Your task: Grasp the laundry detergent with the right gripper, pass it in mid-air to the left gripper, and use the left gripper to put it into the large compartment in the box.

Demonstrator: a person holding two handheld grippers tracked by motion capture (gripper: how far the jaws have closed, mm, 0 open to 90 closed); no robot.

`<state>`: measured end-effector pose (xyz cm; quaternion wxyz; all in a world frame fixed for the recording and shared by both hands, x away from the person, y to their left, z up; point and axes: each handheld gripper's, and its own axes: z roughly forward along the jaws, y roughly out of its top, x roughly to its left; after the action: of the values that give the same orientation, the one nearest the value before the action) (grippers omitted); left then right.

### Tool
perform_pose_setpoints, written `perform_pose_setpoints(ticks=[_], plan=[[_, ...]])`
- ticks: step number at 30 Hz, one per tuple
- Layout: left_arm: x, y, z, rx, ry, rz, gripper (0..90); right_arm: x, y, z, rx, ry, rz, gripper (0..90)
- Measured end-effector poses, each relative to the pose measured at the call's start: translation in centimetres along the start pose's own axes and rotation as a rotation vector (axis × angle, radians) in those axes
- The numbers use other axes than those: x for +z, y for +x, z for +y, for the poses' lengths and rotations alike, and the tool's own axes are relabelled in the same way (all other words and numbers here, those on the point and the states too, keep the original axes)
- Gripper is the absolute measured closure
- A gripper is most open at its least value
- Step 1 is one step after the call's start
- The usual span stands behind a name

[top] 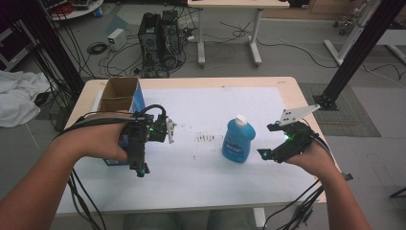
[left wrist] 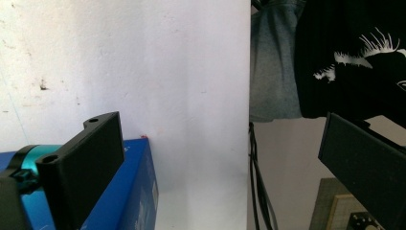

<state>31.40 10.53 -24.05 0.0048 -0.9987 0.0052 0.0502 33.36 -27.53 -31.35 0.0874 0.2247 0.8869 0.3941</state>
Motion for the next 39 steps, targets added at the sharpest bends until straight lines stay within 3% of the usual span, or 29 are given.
perform_pose_setpoints(ticks=[7, 8, 19, 29, 36, 37, 39], plan=[[0.1, 0.0, 0.0, -0.012, 0.002, -0.01, 1.8, 1.4, -0.2, -0.7, 0.013, 0.004, 0.006, 2.5], [0.1, 0.1, 0.1, 0.001, 0.002, 0.002, 1.8, 1.7, -0.3, -0.7, -0.004, 0.001, 0.01, 2.5], [0.1, 0.0, -0.1, 0.005, -0.001, 0.002, 1.8, 3.6, -0.7, -1.3, 0.029, 0.001, 0.017, 2.5], [0.1, -0.1, -0.3, -0.008, -0.005, -0.003, 1.8, 6.0, -1.1, -1.6, 0.025, 0.013, 0.03, 2.5], [0.0, -0.1, -0.3, 0.004, -0.004, 0.005, 1.8, 7.3, -1.1, -1.8, 0.041, 0.006, 0.044, 2.5], [0.1, -0.2, -0.3, -0.01, -0.002, -0.003, 1.8, 7.8, -1.1, -1.9, 0.047, 0.006, 0.046, 2.5], [0.1, -0.1, -0.3, 0.003, -0.002, 0.004, 1.8, 7.9, -1.2, -2.0, 0.043, 0.007, 0.047, 2.5]])
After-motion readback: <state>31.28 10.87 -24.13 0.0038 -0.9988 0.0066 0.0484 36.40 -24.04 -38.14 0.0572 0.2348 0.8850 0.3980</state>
